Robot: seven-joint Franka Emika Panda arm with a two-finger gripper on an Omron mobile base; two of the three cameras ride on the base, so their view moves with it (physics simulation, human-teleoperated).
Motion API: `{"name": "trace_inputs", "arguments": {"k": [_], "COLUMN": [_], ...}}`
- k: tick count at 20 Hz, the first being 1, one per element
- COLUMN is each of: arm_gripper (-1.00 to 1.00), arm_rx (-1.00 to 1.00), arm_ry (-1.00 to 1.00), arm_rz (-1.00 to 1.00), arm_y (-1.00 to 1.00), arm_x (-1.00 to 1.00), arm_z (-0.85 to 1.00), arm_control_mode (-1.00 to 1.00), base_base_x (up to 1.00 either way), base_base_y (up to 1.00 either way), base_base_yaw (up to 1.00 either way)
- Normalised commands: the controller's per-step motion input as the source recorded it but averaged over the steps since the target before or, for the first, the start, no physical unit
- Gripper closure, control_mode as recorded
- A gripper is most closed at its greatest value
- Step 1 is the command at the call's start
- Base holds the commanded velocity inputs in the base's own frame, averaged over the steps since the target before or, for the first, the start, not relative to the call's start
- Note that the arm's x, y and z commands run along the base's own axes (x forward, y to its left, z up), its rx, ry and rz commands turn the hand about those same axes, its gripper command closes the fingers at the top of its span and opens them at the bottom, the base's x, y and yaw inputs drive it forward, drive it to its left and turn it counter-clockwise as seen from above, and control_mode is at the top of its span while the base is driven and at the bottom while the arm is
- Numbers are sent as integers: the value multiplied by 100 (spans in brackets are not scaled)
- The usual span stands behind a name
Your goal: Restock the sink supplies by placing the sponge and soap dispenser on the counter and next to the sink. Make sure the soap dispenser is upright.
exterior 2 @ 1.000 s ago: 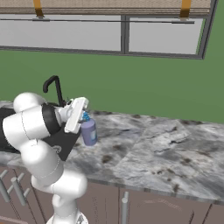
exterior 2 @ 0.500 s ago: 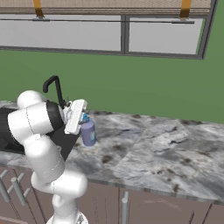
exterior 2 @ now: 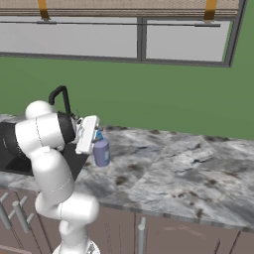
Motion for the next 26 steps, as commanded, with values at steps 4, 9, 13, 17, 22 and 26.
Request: {"name": "trace_inputs", "arguments": {"k": [4,9,13,17,22,26], "arm_gripper": [100,100,100,100,100,100], "arm_rx": [0,0,0,0,0,0], "arm_ry": [0,0,0,0,0,0], "arm_rz": [4,3,3,4,4,3], "arm_y": [0,2,7,11,14,10], "arm_x": [0,1,18,33,29,11], "arm_z": [-28,-26,-7,0,-4,-11], "arm_control_mode": [-100,-100,-100,-100,-100,-100], "base_base_x": [0,0,0,0,0,0], "base_base_y": [0,0,0,0,0,0], "base_base_yaw": [0,0,0,0,0,0]}}
